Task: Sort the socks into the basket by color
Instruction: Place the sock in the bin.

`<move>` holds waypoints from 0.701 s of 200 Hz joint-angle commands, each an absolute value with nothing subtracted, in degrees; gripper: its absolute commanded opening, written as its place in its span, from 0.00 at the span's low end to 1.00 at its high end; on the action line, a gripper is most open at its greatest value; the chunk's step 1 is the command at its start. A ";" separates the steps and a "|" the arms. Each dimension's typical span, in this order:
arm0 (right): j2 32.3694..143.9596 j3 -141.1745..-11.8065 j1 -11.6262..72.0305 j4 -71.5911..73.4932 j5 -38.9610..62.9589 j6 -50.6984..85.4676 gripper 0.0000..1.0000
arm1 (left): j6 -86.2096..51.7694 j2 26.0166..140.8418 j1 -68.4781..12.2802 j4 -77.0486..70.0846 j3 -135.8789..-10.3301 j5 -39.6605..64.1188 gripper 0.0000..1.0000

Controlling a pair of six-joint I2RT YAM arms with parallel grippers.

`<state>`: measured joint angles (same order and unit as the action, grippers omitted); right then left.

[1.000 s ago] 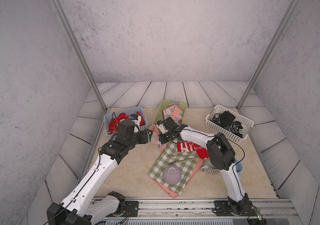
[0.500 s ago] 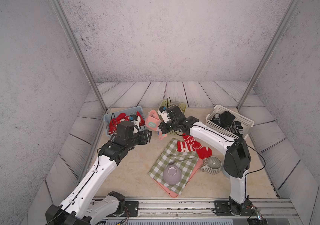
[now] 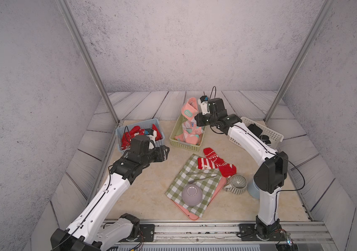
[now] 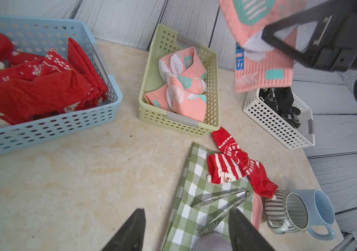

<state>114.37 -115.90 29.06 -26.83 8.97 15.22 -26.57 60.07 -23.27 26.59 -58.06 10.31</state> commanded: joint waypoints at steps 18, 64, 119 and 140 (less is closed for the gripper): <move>123.71 -123.27 28.65 -29.95 15.78 13.40 0.00 | -25.62 61.58 -22.85 26.54 -60.01 10.37 0.64; 134.47 -126.92 28.66 -29.19 15.44 12.85 0.00 | -25.68 63.61 -22.87 26.21 -60.83 10.99 0.63; 144.71 -133.38 28.30 -31.40 13.03 12.58 0.00 | -25.55 66.23 -22.85 26.03 -62.15 11.70 0.63; 146.68 -134.99 28.30 -33.16 11.75 12.66 0.00 | -25.52 66.68 -22.85 25.68 -62.14 11.80 0.63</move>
<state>145.47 -131.90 28.53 -30.33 14.15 13.26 -26.33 66.19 -23.27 26.37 -60.71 11.07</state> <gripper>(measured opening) 0.077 0.631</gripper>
